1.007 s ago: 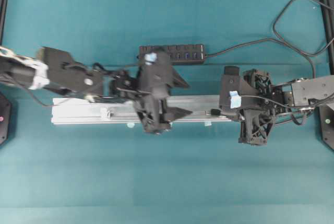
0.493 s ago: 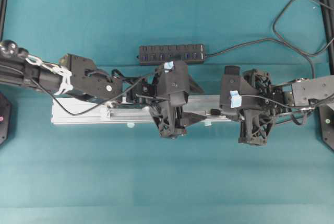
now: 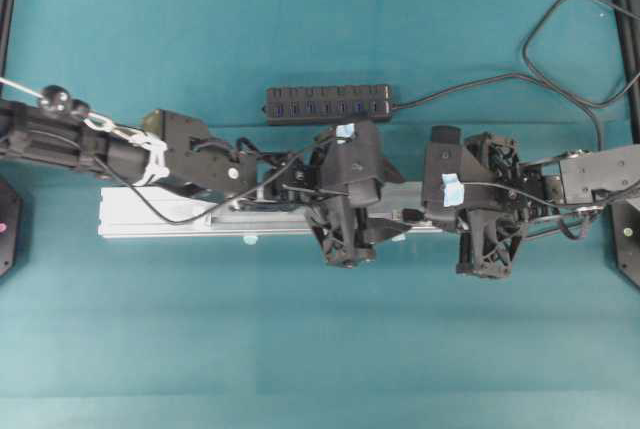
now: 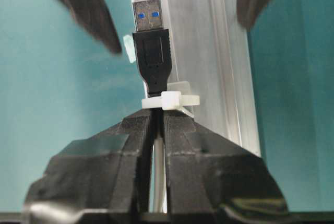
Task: Pass the USB cable through three rings with both arms.
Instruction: 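Grasp the plug beyond the ring with the left gripper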
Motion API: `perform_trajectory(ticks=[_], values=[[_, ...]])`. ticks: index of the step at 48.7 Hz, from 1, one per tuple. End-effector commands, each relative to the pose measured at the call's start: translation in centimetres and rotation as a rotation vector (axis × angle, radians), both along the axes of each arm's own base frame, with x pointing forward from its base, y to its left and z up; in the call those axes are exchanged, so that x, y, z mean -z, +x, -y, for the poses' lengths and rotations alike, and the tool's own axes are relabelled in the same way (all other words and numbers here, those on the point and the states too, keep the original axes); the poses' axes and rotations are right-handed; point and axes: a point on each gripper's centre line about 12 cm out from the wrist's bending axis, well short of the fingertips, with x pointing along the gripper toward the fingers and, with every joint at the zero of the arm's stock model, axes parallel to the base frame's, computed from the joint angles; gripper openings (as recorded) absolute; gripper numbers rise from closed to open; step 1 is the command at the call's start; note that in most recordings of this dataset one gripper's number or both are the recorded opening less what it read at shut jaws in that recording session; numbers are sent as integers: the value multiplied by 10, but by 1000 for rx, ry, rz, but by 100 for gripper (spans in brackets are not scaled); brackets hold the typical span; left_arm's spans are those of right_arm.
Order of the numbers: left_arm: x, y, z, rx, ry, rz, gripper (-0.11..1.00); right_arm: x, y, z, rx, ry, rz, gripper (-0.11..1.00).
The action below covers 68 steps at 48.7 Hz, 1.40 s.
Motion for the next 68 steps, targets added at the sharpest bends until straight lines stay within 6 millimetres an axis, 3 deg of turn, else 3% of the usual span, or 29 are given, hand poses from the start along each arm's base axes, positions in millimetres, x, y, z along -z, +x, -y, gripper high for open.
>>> perform_trajectory(ticks=[1,24,44,54,68], values=[[-7,5,3,6,1,25,88,-5,3,1,14,9,28,-8],[2,6,8,16,0,5,84,-5,4,2,18,9,36,-8],[1,6,8,16,0,8,53,-4,3,2,18,9,33,-8],[0,7,8,17,3,11,22,-4,3,2,18,9,31,-8],[-1,6,8,20,7,11,22,-3,3,2,18,9,30,-8]])
